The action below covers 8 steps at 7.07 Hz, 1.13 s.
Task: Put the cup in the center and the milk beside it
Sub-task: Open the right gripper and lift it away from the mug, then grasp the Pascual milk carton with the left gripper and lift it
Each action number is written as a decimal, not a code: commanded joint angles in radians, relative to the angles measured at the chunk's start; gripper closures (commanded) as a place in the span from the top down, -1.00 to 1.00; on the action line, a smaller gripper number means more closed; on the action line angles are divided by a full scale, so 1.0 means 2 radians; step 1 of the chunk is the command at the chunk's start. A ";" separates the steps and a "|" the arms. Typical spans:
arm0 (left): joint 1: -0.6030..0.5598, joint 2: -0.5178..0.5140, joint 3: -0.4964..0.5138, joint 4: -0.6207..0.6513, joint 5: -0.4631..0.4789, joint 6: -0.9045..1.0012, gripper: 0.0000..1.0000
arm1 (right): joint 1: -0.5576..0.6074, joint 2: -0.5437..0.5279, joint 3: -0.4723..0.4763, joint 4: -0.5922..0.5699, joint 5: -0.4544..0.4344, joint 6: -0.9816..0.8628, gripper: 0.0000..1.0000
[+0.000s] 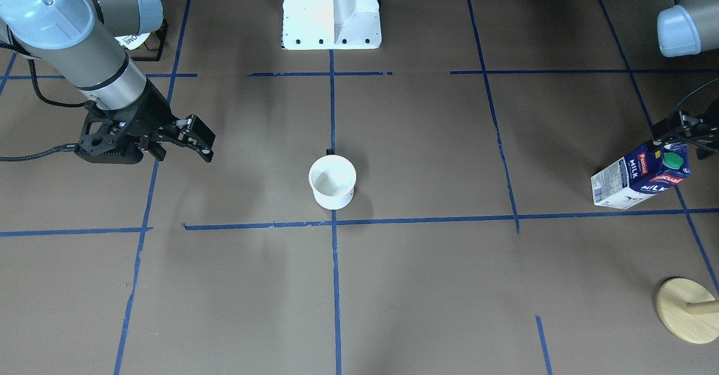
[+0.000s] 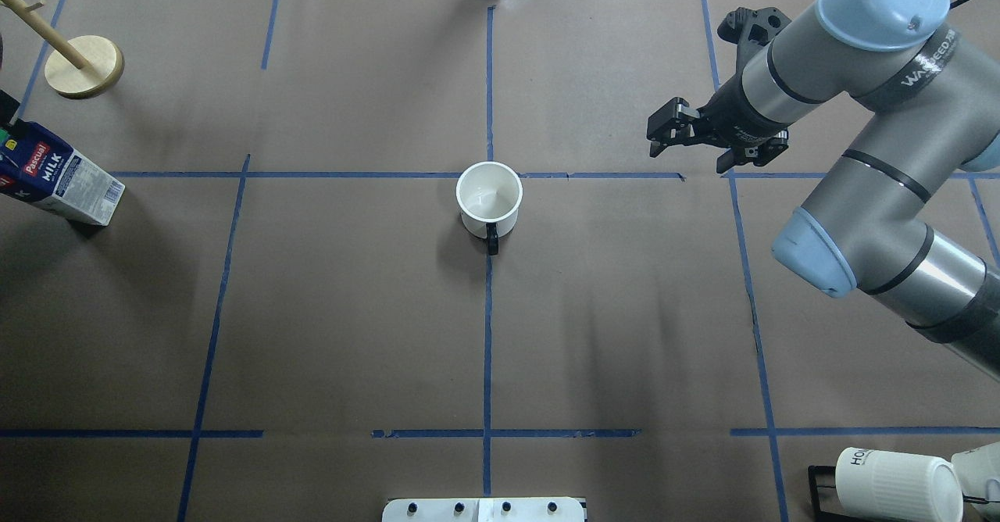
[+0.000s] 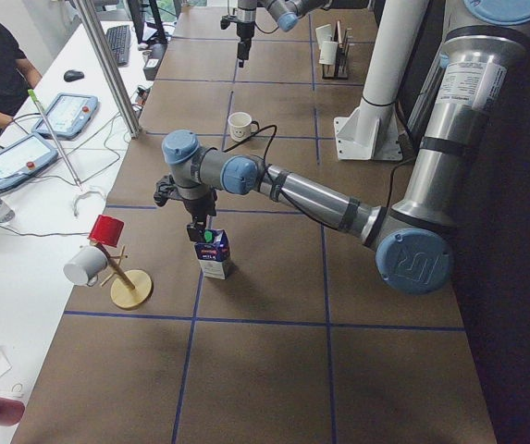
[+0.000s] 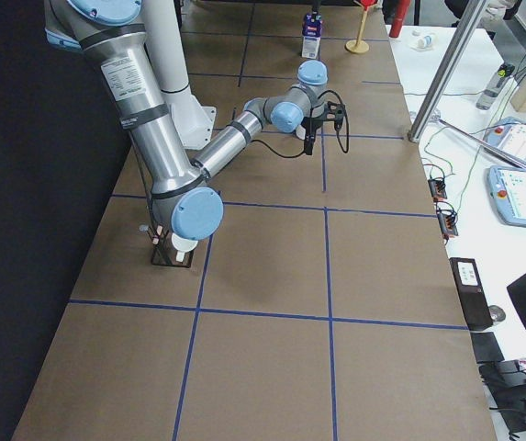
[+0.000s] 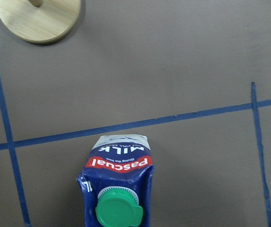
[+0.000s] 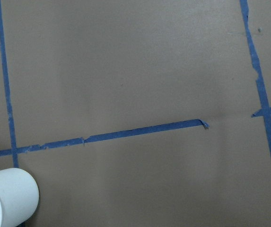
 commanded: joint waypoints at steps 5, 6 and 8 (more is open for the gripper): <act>0.024 0.006 0.043 -0.030 0.003 -0.003 0.81 | -0.003 -0.001 -0.001 0.000 -0.001 0.001 1.00; 0.024 0.007 0.041 -0.030 0.002 -0.004 0.10 | -0.003 -0.001 -0.001 0.000 -0.001 0.000 1.00; 0.023 0.005 0.028 -0.030 0.002 -0.005 -0.84 | 0.035 -0.011 0.004 -0.001 0.013 -0.004 1.00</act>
